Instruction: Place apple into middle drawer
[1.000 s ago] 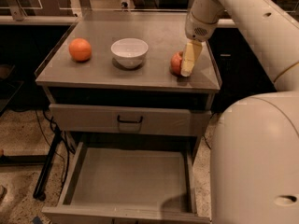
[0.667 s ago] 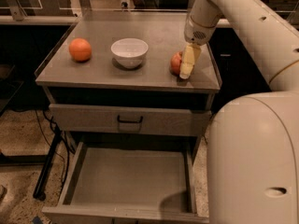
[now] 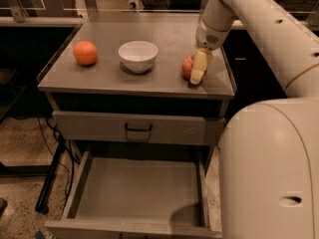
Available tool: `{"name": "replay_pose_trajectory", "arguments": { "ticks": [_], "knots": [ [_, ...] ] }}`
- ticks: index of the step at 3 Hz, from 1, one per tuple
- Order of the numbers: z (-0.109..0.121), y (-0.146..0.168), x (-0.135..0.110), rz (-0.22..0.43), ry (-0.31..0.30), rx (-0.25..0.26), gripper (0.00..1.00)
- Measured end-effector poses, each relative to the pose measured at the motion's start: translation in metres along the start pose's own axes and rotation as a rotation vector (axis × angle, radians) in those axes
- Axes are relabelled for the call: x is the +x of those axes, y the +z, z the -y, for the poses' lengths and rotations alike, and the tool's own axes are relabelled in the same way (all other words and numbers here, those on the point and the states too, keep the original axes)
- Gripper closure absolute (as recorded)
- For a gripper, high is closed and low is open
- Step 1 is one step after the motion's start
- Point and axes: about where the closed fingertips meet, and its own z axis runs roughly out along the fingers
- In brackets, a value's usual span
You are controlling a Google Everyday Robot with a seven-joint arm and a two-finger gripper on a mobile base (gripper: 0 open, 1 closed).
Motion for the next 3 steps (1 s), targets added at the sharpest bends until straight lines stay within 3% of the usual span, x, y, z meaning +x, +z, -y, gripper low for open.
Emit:
{"name": "replay_pose_trajectory", "arguments": {
  "ticks": [3],
  "knots": [
    [0.0,0.0,0.0,0.0,0.0,0.0,0.95]
  ]
}}
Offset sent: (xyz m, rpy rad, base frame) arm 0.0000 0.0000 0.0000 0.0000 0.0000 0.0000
